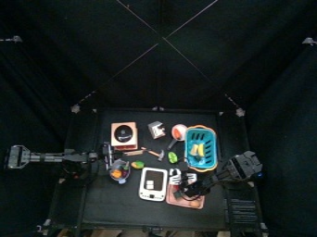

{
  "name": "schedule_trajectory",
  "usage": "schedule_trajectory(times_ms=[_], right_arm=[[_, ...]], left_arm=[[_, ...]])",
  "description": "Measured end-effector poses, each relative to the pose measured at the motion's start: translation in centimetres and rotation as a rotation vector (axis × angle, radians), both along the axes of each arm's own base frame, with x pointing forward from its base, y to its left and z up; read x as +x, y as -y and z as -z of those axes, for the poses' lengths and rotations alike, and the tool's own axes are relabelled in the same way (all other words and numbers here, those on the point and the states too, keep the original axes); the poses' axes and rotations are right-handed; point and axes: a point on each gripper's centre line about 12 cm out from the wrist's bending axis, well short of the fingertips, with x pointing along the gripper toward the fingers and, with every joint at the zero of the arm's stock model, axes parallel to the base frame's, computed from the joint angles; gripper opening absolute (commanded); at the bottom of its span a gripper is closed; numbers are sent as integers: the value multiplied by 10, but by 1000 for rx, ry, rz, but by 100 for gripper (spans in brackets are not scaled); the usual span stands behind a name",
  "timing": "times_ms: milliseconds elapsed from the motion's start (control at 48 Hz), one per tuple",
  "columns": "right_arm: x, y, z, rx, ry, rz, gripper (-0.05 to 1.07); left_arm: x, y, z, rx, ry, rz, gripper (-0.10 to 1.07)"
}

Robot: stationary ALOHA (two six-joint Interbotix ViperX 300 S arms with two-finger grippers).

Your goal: Grab white sushi pieces from stove

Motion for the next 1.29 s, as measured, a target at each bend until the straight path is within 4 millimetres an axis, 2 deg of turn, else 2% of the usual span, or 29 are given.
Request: schedule_trajectory(times_ms=[188, 292, 438, 604, 917, 1104, 1292], right_arm=[[5, 1, -20, -32, 63, -53, 92], [12, -4, -29, -78, 101, -143, 92], [32, -15, -39, -159, 128, -414, 92], [58, -36, -52, -152, 169, -677, 92], [87, -45, -49, -174, 120, -1010, 93], [94, -37, -50, -178, 110, -1063, 94], [97, -29, -40, -186, 71, -1070, 93]], left_arm=[[0, 0, 0, 1, 0, -1, 34], [0, 0, 0, 1, 0, 0, 34], [0, 0, 0, 0, 2, 0, 34], [0, 0, 0, 0, 2, 0, 34], [0, 0, 1, -1, -11, 1, 34], [0, 0, 2, -2, -15, 1, 34], [-1, 0, 2, -4, -19, 1, 34]])
